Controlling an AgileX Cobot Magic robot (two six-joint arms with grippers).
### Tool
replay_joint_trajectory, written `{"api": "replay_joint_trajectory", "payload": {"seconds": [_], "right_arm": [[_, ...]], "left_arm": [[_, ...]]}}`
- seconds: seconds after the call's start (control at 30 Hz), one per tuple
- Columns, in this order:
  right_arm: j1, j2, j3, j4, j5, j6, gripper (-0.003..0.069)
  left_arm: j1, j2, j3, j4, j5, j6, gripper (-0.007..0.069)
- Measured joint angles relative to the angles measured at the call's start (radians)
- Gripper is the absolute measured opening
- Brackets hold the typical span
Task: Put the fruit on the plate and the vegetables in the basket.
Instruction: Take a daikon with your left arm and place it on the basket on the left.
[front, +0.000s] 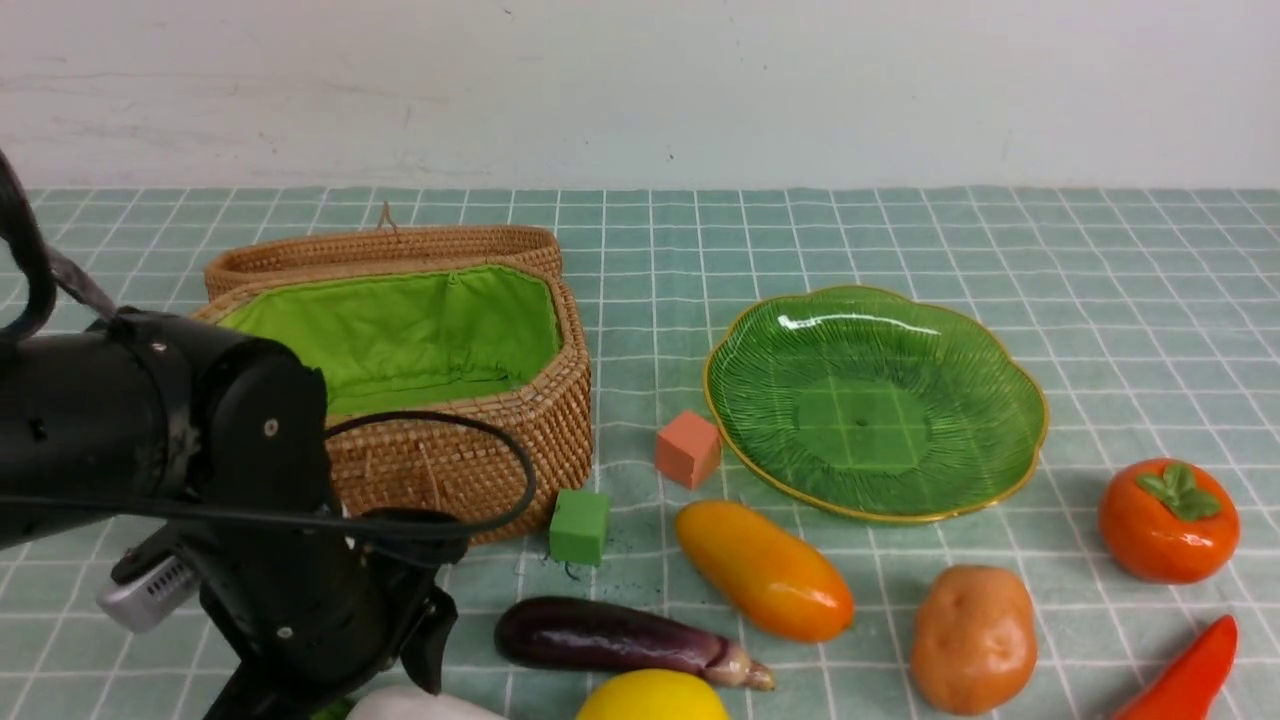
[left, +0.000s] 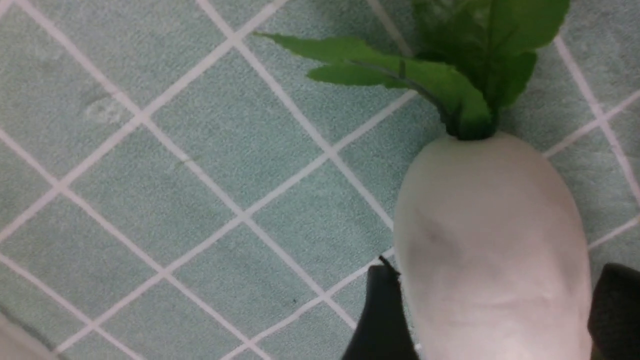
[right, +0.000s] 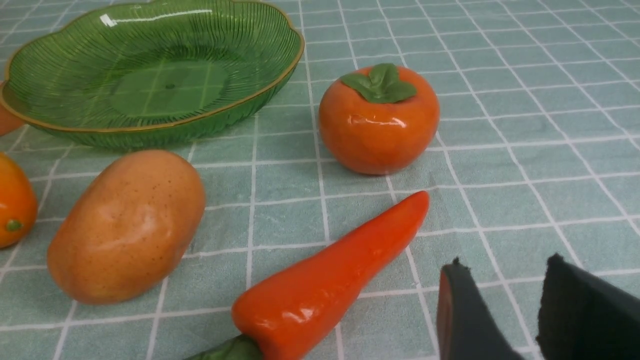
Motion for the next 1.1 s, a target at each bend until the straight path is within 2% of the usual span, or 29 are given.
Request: {"api": "replay_joint_trajectory", "payload": {"seconds": [0.37,0.9,1.1], "right_arm": [[0.000,0.000,0.000,0.000,0.000,0.000,0.0242],[0.000,0.000,0.000,0.000,0.000,0.000,0.0242],[0.000,0.000,0.000,0.000,0.000,0.000,0.0242]], "left_arm": [[0.000,0.067,-0.003,-0.019,-0.057,0.003,0.0557],[0.000,0.097,-0.005,-0.045,-0.076,0.216,0.0518],[0.000,-0.049,-0.005,-0.078,-0.077,0.241,0.0518]]}}
